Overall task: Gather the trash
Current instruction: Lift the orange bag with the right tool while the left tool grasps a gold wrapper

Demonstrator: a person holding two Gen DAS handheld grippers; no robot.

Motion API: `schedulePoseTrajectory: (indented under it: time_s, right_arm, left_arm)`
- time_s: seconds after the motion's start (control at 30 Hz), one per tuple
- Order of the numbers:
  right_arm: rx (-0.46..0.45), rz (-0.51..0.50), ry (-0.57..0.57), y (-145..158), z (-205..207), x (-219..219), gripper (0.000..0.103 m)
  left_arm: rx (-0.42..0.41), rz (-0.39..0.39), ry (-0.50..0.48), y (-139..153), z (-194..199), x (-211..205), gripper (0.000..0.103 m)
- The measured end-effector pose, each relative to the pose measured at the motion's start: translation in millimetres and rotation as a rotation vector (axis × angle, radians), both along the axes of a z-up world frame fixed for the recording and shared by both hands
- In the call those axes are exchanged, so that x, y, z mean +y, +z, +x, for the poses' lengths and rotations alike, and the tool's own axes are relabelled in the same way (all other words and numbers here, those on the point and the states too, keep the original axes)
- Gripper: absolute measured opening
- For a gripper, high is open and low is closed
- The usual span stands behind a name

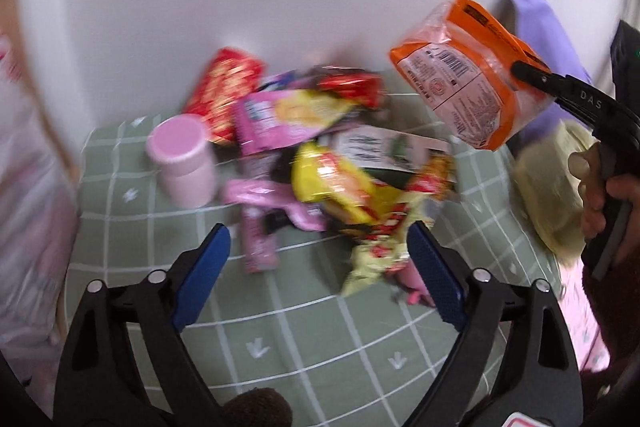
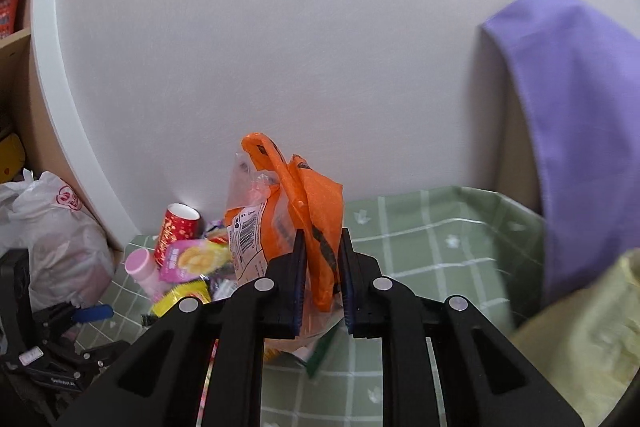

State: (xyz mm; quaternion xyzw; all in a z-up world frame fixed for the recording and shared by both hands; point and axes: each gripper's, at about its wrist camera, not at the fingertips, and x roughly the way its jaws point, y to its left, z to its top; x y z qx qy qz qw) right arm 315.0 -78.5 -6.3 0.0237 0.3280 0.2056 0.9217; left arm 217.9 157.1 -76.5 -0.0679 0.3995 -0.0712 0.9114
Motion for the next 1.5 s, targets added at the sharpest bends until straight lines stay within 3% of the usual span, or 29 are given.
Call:
schedulePoseTrajectory:
  time_s: [0.13, 0.27, 0.37, 0.47, 0.5, 0.6, 0.73, 0.93, 0.97, 1.03, 1.13, 1.2, 1.37, 1.4, 1.43, 1.5]
  right_arm:
    - [-0.031, -0.052, -0.035, 7, -22, -32, 0.016]
    - [-0.049, -0.087, -0.088, 13, -42, -59, 0.016]
    - [-0.041, -0.084, -0.122, 13, -49, -75, 0.016]
    - [-0.018, -0.071, -0.144, 9, -58, -91, 0.016]
    - [-0.010, -0.069, -0.145, 8, -62, -94, 0.016]
    - [0.002, -0.078, -0.130, 4, -71, -95, 0.016]
    - [-0.001, -0.090, -0.123, 1, -79, -97, 0.016]
    - [0.018, -0.077, -0.113, -5, -82, -98, 0.016]
    - [0.022, -0.075, -0.108, -6, -83, -97, 0.016]
    - [0.027, -0.075, -0.101, -8, -85, -96, 0.016]
    - [0.046, -0.080, -0.094, -16, -89, -95, 0.016]
    - [0.072, -0.073, -0.095, -23, -92, -96, 0.016]
    - [0.117, -0.069, -0.102, -36, -96, -98, 0.016]
    - [0.126, -0.070, -0.104, -38, -96, -99, 0.016]
    - [0.132, -0.070, -0.104, -39, -96, -99, 0.016]
    - [0.138, -0.075, -0.105, -40, -97, -100, 0.016]
  left_arm:
    - [-0.029, -0.002, -0.115, 9, 9, -32, 0.080]
    - [-0.029, 0.066, -0.187, 9, 31, -70, 0.072]
    - [0.002, 0.117, -0.243, 1, 57, -93, 0.067]
    - [0.053, 0.117, -0.240, -8, 76, -100, 0.062]
    - [0.086, 0.111, -0.233, -12, 83, -101, 0.059]
    - [0.162, 0.063, -0.212, -20, 93, -97, 0.033]
    - [0.120, 0.036, -0.174, -5, 79, -88, 0.019]
    - [0.065, -0.019, -0.114, 15, 58, -64, 0.020]
    - [0.055, -0.028, -0.113, 16, 56, -63, 0.024]
    - [0.042, -0.038, -0.147, 16, 55, -65, 0.046]
    - [0.045, 0.024, -0.239, 10, 61, -84, 0.050]
    - [0.055, 0.121, -0.262, 2, 71, -102, 0.050]
    - [0.120, 0.228, -0.240, -18, 99, -125, 0.050]
    - [0.147, 0.232, -0.232, -24, 106, -126, 0.043]
    - [0.173, 0.223, -0.236, -29, 111, -127, 0.026]
    - [0.182, 0.208, -0.219, -29, 113, -124, 0.026]
